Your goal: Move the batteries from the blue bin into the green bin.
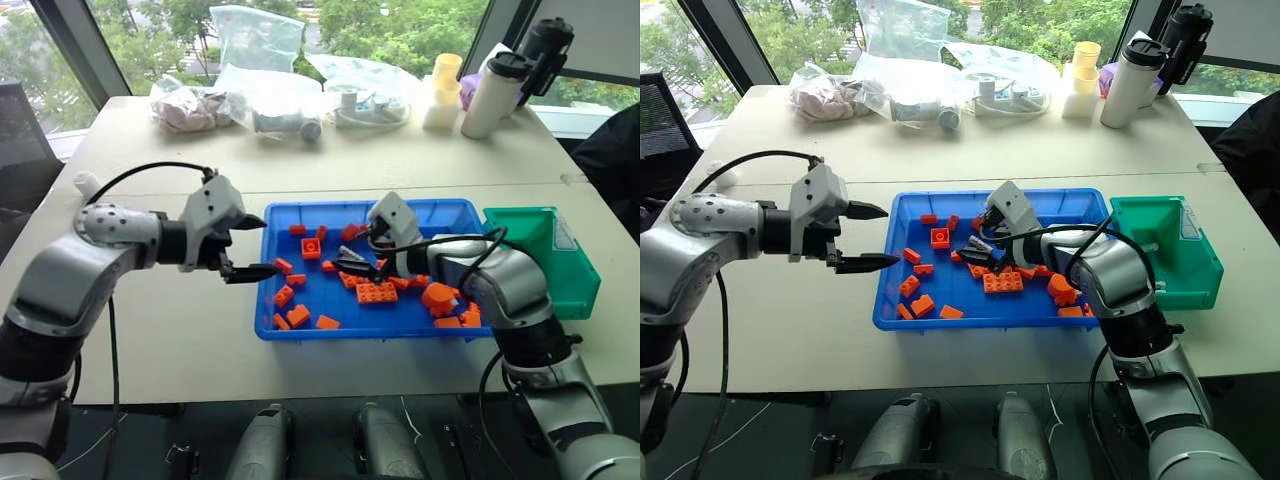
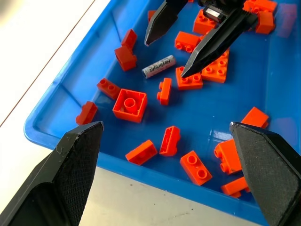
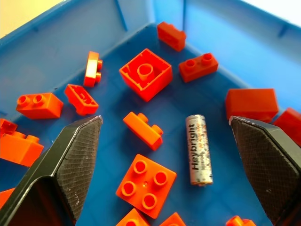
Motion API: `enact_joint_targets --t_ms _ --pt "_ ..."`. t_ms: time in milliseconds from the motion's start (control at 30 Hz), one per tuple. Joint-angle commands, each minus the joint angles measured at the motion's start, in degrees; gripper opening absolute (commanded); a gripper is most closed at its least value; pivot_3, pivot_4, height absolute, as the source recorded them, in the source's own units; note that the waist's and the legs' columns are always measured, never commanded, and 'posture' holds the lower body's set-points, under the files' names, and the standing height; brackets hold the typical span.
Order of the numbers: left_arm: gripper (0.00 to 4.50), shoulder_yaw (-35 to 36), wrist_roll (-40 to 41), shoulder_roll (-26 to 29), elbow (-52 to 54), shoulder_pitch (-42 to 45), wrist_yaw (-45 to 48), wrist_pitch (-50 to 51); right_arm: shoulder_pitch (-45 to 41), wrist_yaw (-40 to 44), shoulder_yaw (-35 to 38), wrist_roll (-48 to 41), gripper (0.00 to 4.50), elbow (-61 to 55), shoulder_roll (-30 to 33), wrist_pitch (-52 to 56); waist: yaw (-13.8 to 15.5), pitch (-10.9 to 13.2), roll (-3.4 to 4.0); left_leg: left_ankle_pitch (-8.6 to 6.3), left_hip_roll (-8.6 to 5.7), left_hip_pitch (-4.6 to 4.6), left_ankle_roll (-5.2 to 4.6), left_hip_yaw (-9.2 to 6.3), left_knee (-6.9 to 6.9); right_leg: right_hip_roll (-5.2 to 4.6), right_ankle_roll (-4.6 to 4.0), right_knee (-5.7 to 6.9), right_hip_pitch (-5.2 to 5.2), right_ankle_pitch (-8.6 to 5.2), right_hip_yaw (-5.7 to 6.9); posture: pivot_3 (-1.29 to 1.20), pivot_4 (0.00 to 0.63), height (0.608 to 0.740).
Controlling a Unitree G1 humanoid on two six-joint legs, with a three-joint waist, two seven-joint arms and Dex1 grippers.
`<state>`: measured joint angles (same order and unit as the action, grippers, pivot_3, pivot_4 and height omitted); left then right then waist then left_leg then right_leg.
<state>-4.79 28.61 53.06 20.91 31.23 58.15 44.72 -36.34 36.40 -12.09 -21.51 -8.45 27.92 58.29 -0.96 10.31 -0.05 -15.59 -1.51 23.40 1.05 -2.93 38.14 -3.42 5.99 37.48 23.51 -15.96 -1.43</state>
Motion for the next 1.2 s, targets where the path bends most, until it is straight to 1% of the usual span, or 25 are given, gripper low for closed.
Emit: enact_joint_targets --t_ms 33,300,533,700,933,1000,1033,1100,1200 --pt "4.50 1.19 -1.62 2.34 1.90 -0.28 0.00 -0.55 -1.94 -0.51 -0.69 1.57 4.47 2.12 -0.87 -1.20 -0.02 0.00 0.00 0.00 0.00 0.00 0.00 0.00 0.00 0.00 0.00 0.00 0.00 0.00 0.00 0.00 0.150 0.740" --pt "4.50 1.51 -1.52 1.57 2.41 -0.49 -0.96 -0.32 -3.35 -0.26 -0.73 2.89 4.47 4.65 -1.66 -1.19 0.00 0.00 0.00 0.00 0.00 0.00 0.00 0.01 0.00 0.01 0.00 0.00 0.01 0.00 0.00 0.00 0.150 0.740" --pt "4.50 1.50 -1.31 1.18 2.42 -0.44 -1.04 -0.29 -2.82 2.21 -0.47 2.97 4.47 3.51 1.52 -2.14 0.05 0.00 0.00 0.00 0.00 0.00 0.00 0.01 0.00 0.00 0.00 0.00 0.01 0.00 0.00 0.00 0.150 0.740" --pt "4.50 0.89 -1.80 0.54 1.69 0.40 -0.85 -0.72 -3.13 3.10 -1.43 4.35 4.47 5.73 3.11 -3.69 0.00 0.00 0.00 0.00 0.00 0.00 0.00 0.01 0.00 0.01 0.00 0.00 0.01 0.00 0.00 0.00 0.150 0.740" --pt "4.50 0.79 -1.85 0.11 1.94 0.64 -0.98 -0.48 -3.74 3.44 -2.72 6.05 4.47 7.96 2.05 -4.62 -0.06 0.00 0.00 0.00 0.00 0.00 0.00 0.01 -0.01 0.03 0.00 0.01 0.02 0.00 0.00 0.00 0.150 0.740" --pt "4.50 0.89 -1.92 0.20 1.91 0.51 -0.97 -0.52 -4.17 3.18 -3.89 7.06 4.47 9.59 0.83 -5.17 -0.10 0.00 0.00 0.00 0.00 0.00 0.00 0.01 -0.01 0.03 0.00 0.01 0.02 0.00 0.00 0.00 0.150 0.740" --pt "4.50 0.92 -1.92 0.21 1.96 0.46 -0.98 -0.48 -4.45 3.09 -4.53 7.68 4.24 10.35 0.46 -5.46 -0.16 0.00 0.00 0.00 0.00 0.00 0.00 0.01 -0.01 0.03 0.00 0.01 0.02 0.00 0.00 0.00 0.150 0.740" --pt "4.50 1.00 -1.86 0.24 2.13 0.38 -1.03 -0.36 -4.82 3.30 -5.35 8.72 3.64 11.13 0.18 -5.83 -0.14 0.00 0.00 0.00 0.01 0.00 0.00 0.00 -0.01 0.04 0.00 0.02 0.02 0.00 0.00 0.00 0.150 0.740" --pt "4.50 1.14 -1.71 0.40 2.50 0.10 -1.04 -0.12 -5.07 3.87 -5.65 9.23 2.10 11.14 0.04 -6.18 -0.02 0.00 0.00 0.00 0.01 0.00 0.00 0.01 -0.01 0.03 0.00 0.02 0.01 0.00 0.00 0.00 0.150 0.740"
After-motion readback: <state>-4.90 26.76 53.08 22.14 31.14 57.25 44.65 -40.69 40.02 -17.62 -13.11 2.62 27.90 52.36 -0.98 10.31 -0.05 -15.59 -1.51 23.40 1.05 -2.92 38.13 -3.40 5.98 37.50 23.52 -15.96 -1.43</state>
